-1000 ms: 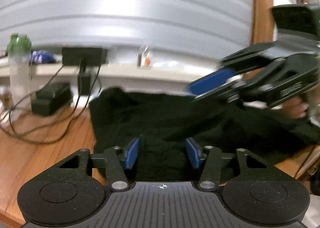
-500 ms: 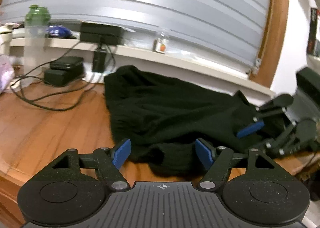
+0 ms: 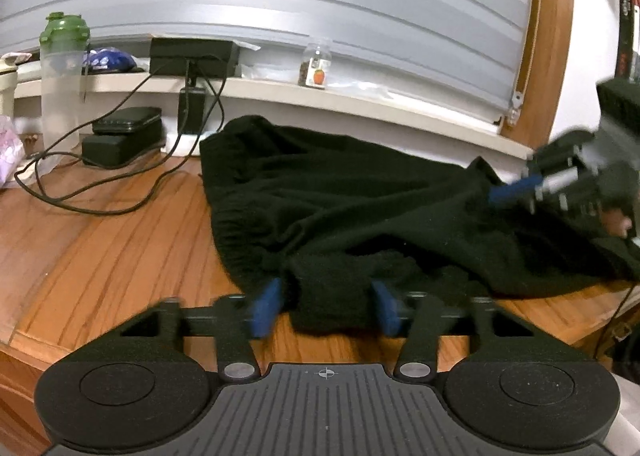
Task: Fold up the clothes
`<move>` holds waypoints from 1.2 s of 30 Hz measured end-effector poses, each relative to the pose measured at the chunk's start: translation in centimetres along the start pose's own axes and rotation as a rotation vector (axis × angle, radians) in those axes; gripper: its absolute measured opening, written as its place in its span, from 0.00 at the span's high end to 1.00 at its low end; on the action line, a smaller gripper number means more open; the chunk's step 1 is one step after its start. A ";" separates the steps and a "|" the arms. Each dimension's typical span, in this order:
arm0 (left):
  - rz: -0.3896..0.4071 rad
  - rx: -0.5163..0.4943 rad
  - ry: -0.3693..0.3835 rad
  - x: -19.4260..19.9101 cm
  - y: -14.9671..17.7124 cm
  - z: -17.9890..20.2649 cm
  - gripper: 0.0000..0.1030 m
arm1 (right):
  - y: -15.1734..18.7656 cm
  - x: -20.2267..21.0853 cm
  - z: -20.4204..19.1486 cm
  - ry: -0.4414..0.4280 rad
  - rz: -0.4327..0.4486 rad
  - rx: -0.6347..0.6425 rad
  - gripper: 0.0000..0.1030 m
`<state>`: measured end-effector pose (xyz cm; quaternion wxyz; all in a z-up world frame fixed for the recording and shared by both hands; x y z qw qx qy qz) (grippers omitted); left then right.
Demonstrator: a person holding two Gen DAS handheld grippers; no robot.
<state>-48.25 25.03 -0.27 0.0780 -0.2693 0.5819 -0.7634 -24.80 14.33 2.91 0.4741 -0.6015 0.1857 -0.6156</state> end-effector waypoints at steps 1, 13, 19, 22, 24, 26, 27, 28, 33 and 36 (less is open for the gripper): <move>0.013 0.000 -0.009 0.1 -0.2 0.0 0.63 | 0.4 -0.4 -0.7 -0.010 -0.011 0.005 0.69; 0.066 -0.055 0.002 2.2 -2.0 0.1 0.66 | 1.1 -0.2 -1.8 -0.001 -0.017 0.047 0.96; 0.044 -0.059 0.054 2.7 -1.8 -0.2 0.64 | -2.5 2.3 2.3 0.225 0.084 0.111 0.96; 0.044 -0.066 0.081 2.9 -1.5 0.1 0.57 | -2.9 1.0 3.9 0.289 0.060 0.142 0.96; 0.060 -0.074 0.086 3.2 -1.6 0.3 0.53 | -2.1 -0.5 4.5 0.307 0.026 0.147 0.93; 0.077 -0.076 0.094 3.4 -1.8 0.5 0.47 | -1.2 -1.7 4.4 0.293 -0.004 0.141 0.87; 0.083 -0.077 0.096 3.4 -1.9 0.6 0.44 | -0.8 -2.1 4.2 0.281 -0.014 0.136 0.84; 0.083 -0.081 0.096 3.4 -1.9 0.8 0.44 | -0.4 -2.3 4.1 0.276 -0.019 0.135 0.80; 0.033 -0.068 0.083 1.9 -1.3 1.0 0.44 | 0.0 -0.3 2.2 0.245 0.015 0.146 0.72; 0.028 -0.036 0.060 1.2 -1.0 0.4 0.53 | 0.4 1.0 0.8 0.187 0.018 0.150 0.73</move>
Point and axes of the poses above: each gripper's, at about its wrist camera, not at the fingertips, and x roughly against the way its jaws point, z to its right, y to its underside, the point moved 6 cm from there along -x, roughly the way its jaws point, and after that the axes turned 8 degrees about z, right-handed, at the moved point
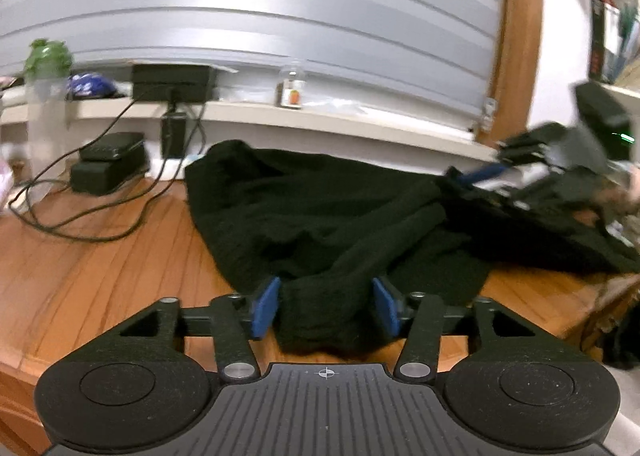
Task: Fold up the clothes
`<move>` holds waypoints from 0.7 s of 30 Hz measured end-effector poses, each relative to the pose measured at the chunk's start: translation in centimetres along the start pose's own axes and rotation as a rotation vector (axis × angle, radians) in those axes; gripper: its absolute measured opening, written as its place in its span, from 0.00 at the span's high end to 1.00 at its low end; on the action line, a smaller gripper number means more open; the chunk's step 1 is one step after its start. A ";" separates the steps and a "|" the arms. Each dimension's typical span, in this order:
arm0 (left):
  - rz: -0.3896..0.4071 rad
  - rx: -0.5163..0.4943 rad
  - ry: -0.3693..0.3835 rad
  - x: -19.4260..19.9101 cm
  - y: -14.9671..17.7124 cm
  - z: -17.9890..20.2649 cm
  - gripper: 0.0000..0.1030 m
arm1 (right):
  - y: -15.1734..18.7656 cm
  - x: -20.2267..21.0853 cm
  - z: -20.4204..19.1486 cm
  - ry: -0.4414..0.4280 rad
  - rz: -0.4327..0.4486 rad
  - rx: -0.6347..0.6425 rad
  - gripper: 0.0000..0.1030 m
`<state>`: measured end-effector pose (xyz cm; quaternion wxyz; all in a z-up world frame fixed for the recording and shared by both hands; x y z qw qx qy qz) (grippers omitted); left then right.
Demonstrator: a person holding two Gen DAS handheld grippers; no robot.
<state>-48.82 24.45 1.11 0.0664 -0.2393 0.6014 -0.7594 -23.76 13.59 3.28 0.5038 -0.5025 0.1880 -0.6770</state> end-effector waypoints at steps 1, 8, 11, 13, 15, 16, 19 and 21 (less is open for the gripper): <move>0.002 0.008 -0.008 -0.2 0.0 -0.2 0.55 | 0.1 0.2 -0.5 -0.020 -0.004 0.001 0.73; 0.009 -0.002 -0.032 -0.4 -0.6 -0.2 0.56 | 1.3 -0.5 -2.6 -0.100 -0.055 0.005 0.73; 0.006 -0.017 -0.031 -0.4 -0.6 -0.1 0.56 | 1.7 -1.8 -2.8 -0.102 -0.077 0.005 0.73; 0.010 -0.019 -0.031 -0.5 -0.6 -0.2 0.56 | 2.4 -2.7 -2.5 -0.112 -0.092 -0.017 0.73; 0.013 -0.018 -0.030 -0.5 -0.6 -0.3 0.56 | 2.8 -3.6 -2.2 -0.129 -0.103 -0.032 0.73; 0.016 -0.017 -0.030 -0.6 -0.7 -0.3 0.57 | 2.8 -3.7 -2.0 -0.138 -0.105 -0.044 0.73; 0.034 -0.019 -0.039 -0.6 -1.0 -0.4 0.64 | 2.6 -3.5 -1.4 -0.169 -0.112 -0.088 0.93; 0.054 -0.021 -0.043 -0.1 -1.7 -0.4 0.65 | 2.1 -2.7 -1.2 -0.161 -0.105 -0.089 0.94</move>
Point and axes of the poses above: each gripper's, at about its wrist camera, not at the fingertips, and x roughly against the way its jaws point, z to its right, y to its underside, the point moved 6 cm from there along -x, roughly the way its jaws point, and after that the axes turned 8 degrees about z, right-handed, at the moved point
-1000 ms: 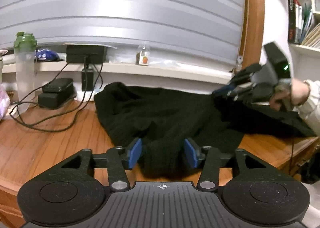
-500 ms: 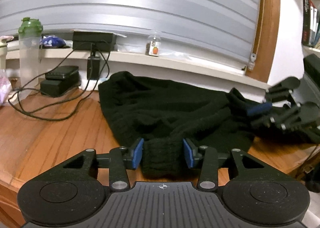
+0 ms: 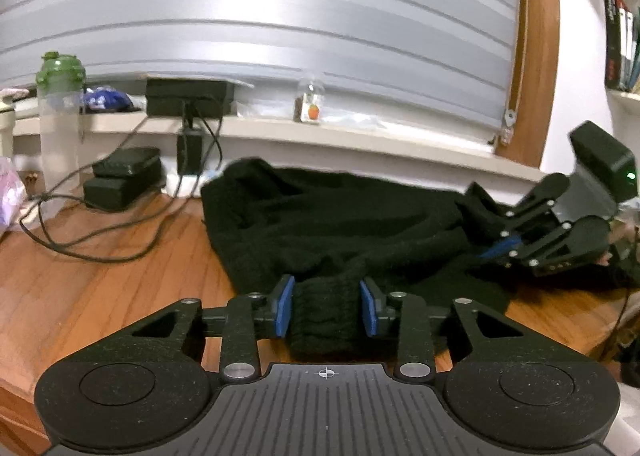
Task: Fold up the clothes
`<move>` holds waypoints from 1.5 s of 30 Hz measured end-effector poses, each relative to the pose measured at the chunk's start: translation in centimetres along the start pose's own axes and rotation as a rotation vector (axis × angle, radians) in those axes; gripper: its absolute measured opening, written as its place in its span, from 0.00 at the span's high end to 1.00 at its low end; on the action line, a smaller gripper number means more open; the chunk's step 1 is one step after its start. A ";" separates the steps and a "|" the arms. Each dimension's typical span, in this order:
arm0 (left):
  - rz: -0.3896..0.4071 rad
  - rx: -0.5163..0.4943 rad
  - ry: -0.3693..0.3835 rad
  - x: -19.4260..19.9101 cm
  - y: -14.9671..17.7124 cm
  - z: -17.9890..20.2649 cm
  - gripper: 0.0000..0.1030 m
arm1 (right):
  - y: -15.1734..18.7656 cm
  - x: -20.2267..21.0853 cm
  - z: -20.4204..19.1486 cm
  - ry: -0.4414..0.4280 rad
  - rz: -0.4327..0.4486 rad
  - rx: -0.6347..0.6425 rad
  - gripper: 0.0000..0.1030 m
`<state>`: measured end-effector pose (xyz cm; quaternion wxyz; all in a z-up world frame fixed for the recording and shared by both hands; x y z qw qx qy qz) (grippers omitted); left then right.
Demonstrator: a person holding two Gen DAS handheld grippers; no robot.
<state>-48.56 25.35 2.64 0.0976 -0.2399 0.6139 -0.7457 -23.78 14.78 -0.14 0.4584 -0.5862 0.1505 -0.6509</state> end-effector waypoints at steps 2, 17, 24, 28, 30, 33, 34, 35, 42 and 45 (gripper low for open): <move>0.023 -0.003 -0.004 0.5 -0.9 -0.1 0.65 | -0.7 1.6 -0.2 -0.012 0.000 -0.004 0.95; -0.024 -0.104 0.010 6.0 -2.0 -1.8 0.63 | -5.9 9.6 -8.2 -0.233 0.037 0.014 0.95; -0.028 -0.047 0.008 8.2 -1.6 -4.4 0.55 | -4.4 7.8 -10.3 -0.343 0.002 -0.011 0.76; 0.023 -0.032 -0.026 9.4 -3.4 -5.2 0.47 | -3.6 9.3 -8.5 -0.290 0.022 -0.041 0.71; 0.025 -0.030 -0.018 8.5 -3.6 -4.5 0.43 | -2.9 9.7 -7.0 -0.239 0.024 -0.057 0.69; 0.002 -0.033 0.027 5.7 -3.5 -2.7 0.41 | -0.9 9.8 -3.7 -0.140 0.006 -0.101 0.65; -0.012 -0.036 0.048 4.4 -3.4 -1.9 0.40 | -0.1 9.8 -2.5 -0.106 -0.001 -0.116 0.64; -0.022 -0.044 0.061 3.1 -3.4 -1.2 0.39 | 0.8 9.7 -1.3 -0.068 -0.012 -0.130 0.64; -0.060 -0.058 0.220 -7.6 -4.1 6.1 0.35 | 8.3 10.9 6.1 0.132 -0.073 -0.262 0.59; -0.110 -0.043 0.313 -12.1 -3.4 9.9 0.33 | 11.3 11.7 7.4 0.180 -0.089 -0.317 0.57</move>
Point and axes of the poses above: each gripper's, at about its wrist camera, not at the fingertips, and x roughly against the way its jaws point, z to its right, y to its underside, the point moved 6 cm from there along -x, roughly the way its jaws point, and after that the axes turned 8 degrees about z, right-handed, at the moved point
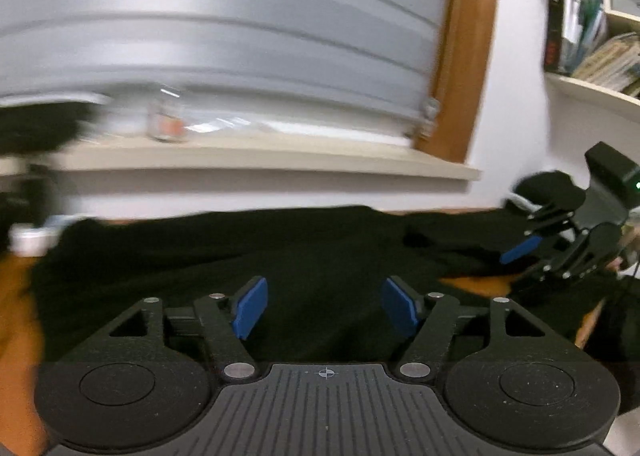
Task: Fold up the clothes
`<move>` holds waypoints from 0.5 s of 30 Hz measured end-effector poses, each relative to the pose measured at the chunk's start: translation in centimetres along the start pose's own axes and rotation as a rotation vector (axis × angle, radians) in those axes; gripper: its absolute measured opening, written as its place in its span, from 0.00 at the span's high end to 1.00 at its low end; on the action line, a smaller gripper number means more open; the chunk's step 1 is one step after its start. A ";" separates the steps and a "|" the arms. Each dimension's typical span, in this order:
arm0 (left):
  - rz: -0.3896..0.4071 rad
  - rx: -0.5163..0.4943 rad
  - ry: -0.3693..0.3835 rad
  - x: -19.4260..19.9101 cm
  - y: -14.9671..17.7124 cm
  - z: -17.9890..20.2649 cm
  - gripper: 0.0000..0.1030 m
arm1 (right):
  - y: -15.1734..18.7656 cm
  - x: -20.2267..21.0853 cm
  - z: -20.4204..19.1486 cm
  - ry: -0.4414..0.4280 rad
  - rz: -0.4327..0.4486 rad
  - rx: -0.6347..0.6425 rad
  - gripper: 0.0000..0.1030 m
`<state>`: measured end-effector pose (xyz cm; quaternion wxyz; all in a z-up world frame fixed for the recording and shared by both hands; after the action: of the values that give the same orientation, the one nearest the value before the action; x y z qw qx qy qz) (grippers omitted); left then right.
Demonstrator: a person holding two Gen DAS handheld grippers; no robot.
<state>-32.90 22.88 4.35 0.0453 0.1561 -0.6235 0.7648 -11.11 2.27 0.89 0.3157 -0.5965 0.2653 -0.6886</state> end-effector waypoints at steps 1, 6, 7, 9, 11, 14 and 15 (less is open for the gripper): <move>-0.027 -0.004 0.010 -1.8 0.3 0.4 0.33 | 0.8 0.2 0.6 0.010 -0.004 -0.018 0.57; -0.139 -0.065 0.005 -8.3 2.1 0.8 0.33 | 4.8 2.1 3.3 0.058 -0.018 -0.084 0.57; -0.151 -0.082 -0.011 -8.8 2.6 0.7 0.33 | 5.5 2.6 3.8 0.069 -0.019 -0.097 0.57; -0.166 -0.090 -0.021 -9.5 3.3 0.1 0.33 | 7.0 3.7 4.8 0.093 -0.022 -0.122 0.56; -0.175 -0.046 -0.021 -9.4 3.4 -0.8 0.34 | 8.4 4.6 5.8 0.118 -0.025 -0.149 0.55; -0.188 -0.018 -0.021 -9.4 3.6 -2.0 0.36 | 10.4 5.5 7.4 0.157 -0.028 -0.196 0.54; -0.191 -0.013 -0.019 -9.5 3.6 -2.4 0.39 | 11.2 5.7 7.9 0.170 -0.029 -0.213 0.54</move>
<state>-25.32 25.65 -2.23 0.1131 0.2216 -0.6112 0.7513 -2.47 -9.29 -2.48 0.2169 -0.5697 0.3545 -0.7090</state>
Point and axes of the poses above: each gripper's, at about its wrist camera, not at the fingertips, and x roughly against the way its jaws point, z to its right, y to its underside, the point moved 6 cm from there along -x, roughly the way its jaws point, and after that the axes turned 8 degrees about z, right-handed, at the moved point
